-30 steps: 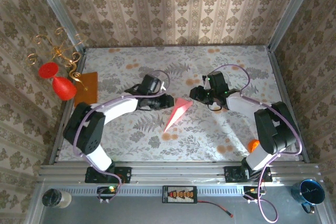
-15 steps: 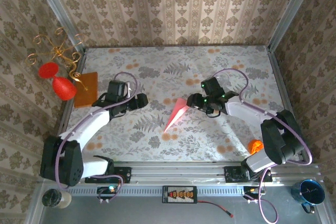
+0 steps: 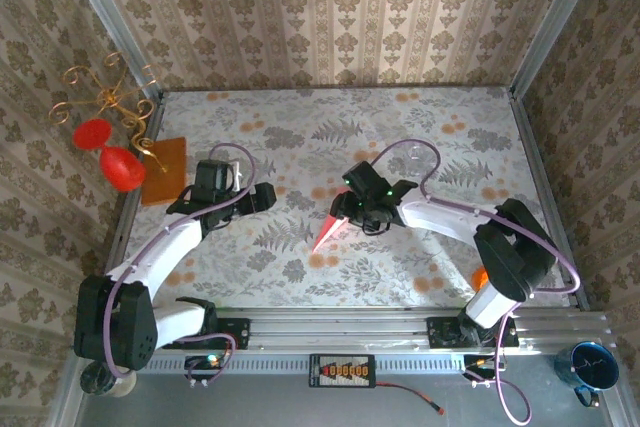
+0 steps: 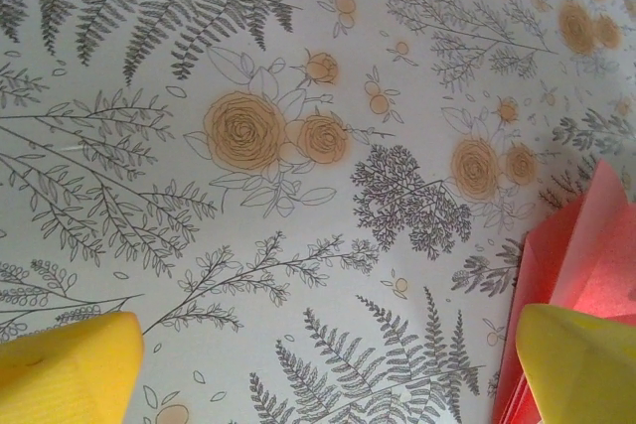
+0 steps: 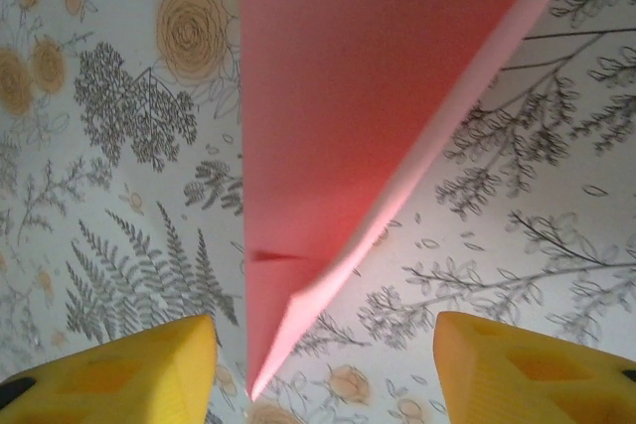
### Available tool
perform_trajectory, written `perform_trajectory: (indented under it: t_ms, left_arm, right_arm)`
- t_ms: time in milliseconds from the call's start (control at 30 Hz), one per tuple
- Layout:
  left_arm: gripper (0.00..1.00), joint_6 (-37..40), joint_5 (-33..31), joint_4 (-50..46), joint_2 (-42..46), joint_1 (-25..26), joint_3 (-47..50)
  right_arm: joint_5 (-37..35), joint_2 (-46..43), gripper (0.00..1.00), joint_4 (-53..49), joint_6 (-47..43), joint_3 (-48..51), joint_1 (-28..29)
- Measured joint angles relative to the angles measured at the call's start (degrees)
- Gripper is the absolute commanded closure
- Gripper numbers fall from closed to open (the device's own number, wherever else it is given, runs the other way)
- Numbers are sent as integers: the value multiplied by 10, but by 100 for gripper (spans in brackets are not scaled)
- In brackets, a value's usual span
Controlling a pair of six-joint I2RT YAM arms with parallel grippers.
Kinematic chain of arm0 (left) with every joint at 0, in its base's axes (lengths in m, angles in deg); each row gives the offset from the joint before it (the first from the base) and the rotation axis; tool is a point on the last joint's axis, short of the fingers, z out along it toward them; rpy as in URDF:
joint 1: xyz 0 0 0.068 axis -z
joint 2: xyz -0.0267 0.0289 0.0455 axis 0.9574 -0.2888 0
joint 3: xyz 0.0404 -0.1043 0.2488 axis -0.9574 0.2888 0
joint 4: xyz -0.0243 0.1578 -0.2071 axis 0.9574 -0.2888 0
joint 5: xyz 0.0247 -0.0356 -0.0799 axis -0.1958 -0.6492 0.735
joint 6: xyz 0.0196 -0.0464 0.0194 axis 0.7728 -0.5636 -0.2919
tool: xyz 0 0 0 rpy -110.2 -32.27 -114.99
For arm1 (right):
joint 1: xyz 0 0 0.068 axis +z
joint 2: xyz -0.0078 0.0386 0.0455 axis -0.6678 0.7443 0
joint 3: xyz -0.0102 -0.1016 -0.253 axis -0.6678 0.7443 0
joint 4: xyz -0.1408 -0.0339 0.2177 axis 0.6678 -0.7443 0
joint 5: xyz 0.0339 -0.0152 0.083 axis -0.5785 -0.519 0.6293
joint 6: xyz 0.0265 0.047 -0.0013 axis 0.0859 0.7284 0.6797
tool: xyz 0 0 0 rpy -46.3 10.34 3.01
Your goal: Fold a paper plane with a square sheet of paper (pick it up from the middle)
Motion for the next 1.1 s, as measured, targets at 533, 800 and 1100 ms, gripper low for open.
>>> perform_trajectory:
  t_ms: [533,800,1100]
  left_arm:
    - [2,14,9,2,-3,0,0]
    - [2,14,20,5,-13,0,1]
    - [2,14,29,9,-15,0,1]
  right_arm:
    - [-73,20,61,-40,94,-10,16]
    - [-73,20,64,-21,124,5,15]
    - [-73,39,76,-10,146,5,14]
